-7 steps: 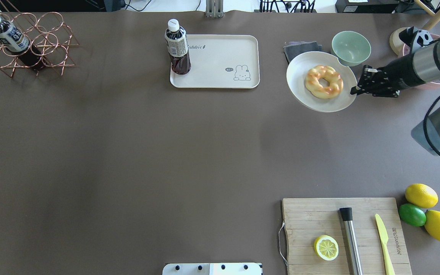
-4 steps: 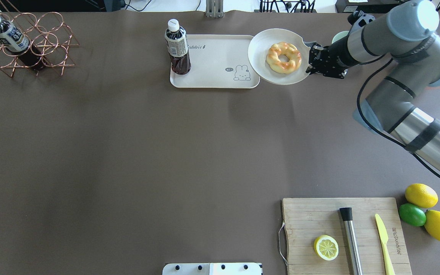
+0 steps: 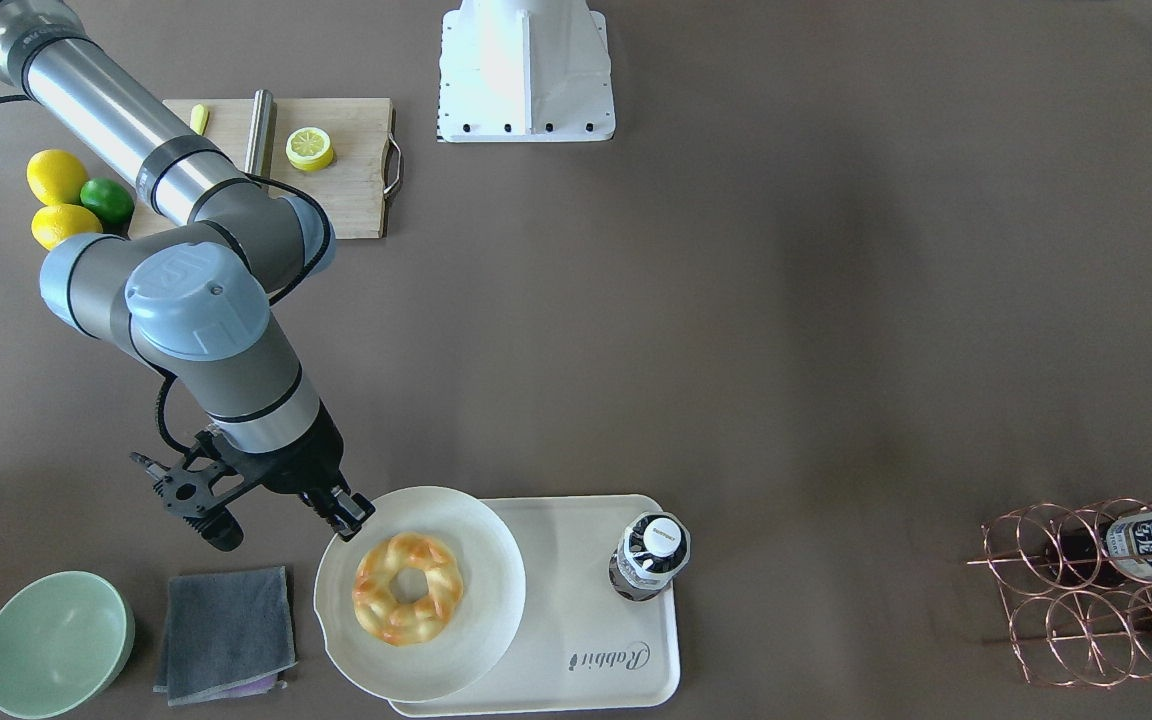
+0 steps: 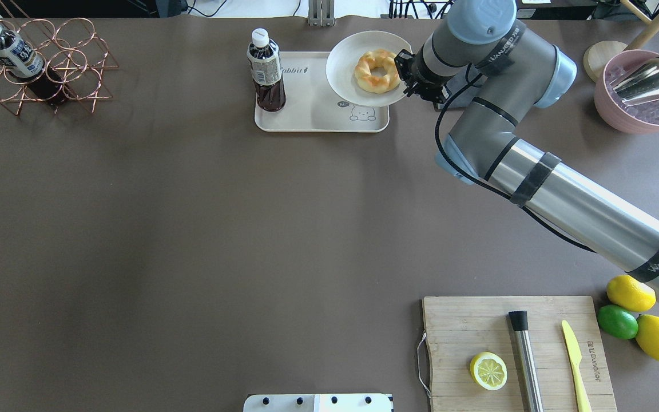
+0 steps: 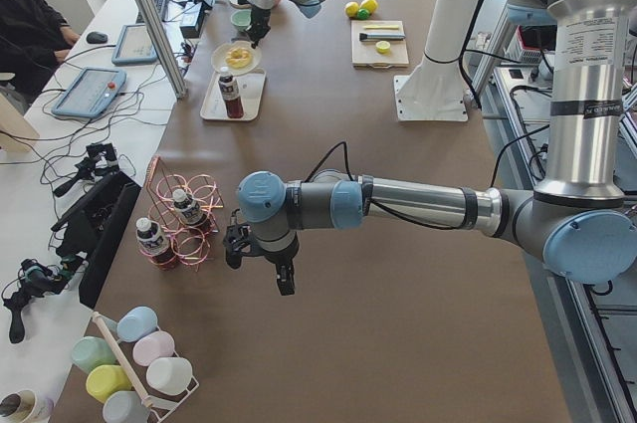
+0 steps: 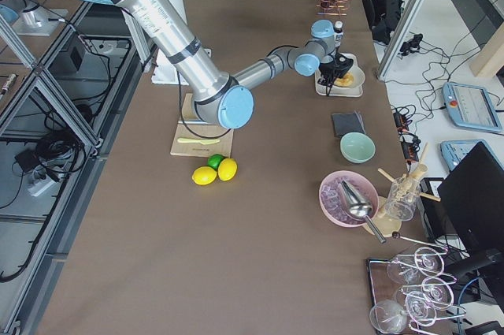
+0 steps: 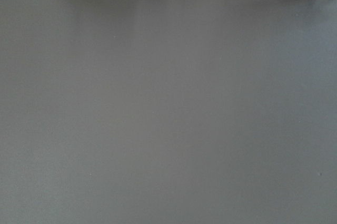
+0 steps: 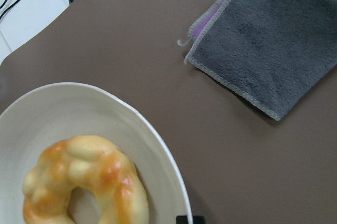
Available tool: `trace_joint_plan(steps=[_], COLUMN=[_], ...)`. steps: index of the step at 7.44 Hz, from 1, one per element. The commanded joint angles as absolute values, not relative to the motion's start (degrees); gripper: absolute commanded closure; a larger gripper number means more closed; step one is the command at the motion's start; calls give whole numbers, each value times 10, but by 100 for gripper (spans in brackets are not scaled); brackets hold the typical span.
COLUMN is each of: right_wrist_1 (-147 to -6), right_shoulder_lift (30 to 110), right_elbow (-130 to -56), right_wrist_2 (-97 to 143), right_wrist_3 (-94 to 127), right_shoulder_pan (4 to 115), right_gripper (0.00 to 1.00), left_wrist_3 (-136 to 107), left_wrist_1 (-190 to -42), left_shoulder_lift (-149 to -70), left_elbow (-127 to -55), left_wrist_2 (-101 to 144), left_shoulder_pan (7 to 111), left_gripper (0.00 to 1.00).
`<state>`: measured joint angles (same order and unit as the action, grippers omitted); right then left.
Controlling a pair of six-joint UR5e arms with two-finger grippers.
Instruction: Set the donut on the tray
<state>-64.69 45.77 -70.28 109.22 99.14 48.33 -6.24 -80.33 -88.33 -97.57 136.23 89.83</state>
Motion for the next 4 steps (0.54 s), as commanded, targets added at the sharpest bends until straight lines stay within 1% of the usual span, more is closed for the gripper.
trace_joint_plan(steps=[1,4], right_wrist_1=[-650,-650], right_shoulder_lift=[411,395], right_elbow=[-640,-629], right_wrist_2=[1058,1034], right_wrist_3=[1012,1062], right_shoulder_pan=[456,431], right_gripper=[100,100], left_wrist_3=[-62,-62], left_wrist_1=[-803,-803], left_shoulder_lift=[-882,-882], left_elbow=[-976,-976], left_wrist_2=[1362,1362], left_shoulder_pan=[898,898], left_gripper=[2,2])
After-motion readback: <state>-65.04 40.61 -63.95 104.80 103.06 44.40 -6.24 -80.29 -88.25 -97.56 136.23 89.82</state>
